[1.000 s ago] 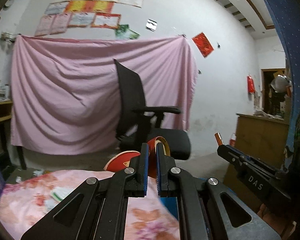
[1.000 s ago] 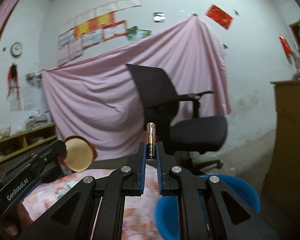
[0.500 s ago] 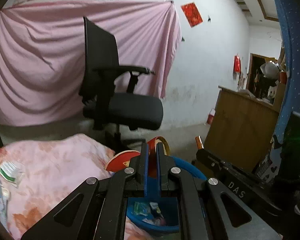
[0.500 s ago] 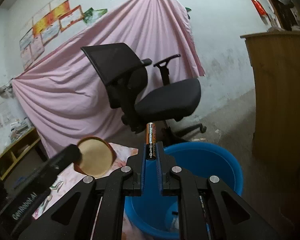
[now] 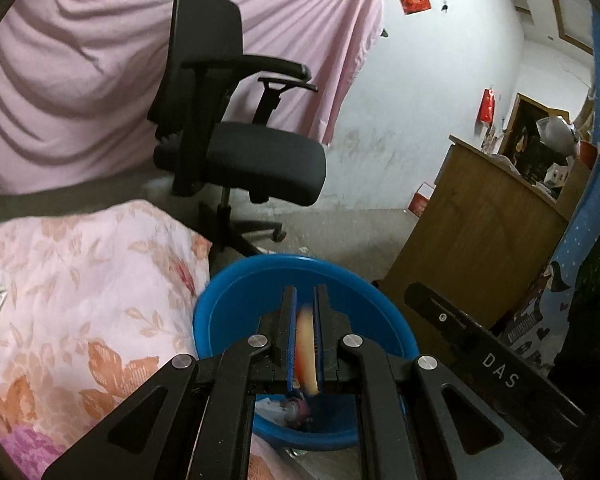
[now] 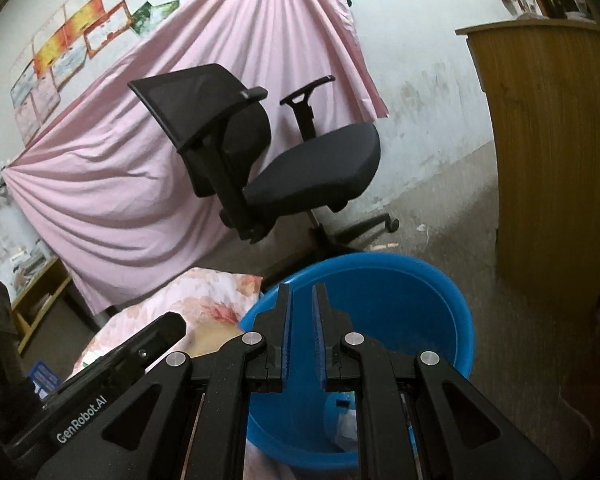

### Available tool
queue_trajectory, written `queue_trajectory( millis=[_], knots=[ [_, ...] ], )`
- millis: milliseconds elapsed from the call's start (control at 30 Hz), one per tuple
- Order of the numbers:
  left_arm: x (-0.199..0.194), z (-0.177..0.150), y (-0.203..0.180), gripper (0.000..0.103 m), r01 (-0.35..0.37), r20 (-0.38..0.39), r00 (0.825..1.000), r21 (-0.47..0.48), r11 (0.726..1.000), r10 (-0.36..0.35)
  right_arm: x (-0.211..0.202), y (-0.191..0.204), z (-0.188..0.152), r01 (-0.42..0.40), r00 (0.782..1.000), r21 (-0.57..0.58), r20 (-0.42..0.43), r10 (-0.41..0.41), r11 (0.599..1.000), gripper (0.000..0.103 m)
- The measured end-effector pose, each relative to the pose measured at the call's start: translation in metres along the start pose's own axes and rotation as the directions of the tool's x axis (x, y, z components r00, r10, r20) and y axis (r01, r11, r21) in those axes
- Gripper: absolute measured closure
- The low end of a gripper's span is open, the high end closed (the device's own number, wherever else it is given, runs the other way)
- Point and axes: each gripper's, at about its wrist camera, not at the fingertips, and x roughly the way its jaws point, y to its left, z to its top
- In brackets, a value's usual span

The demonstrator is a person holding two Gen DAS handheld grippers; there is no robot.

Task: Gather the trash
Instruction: 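Open both tools to drop packet and battery into the basin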

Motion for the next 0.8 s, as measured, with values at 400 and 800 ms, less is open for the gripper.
queue_trajectory(
  millis=[400, 800],
  knots=[
    [-0.020, -0.001, 0.016, 0.081, -0.049, 0.044, 0.998, -0.047, 0.998, 0.052, 0.000, -0.001, 0.000, 0.001, 1.000, 0.002, 0.002, -0.001, 1.000, 0.090],
    [-0.097, 0.001, 0.057, 0.054, -0.195, 0.211, 0.955, -0.086, 0.977, 0.209, -0.023, 0.039, 0.004, -0.050, 0.989, -0.087, 0.132, 0.062, 0.995, 0.052]
  ],
)
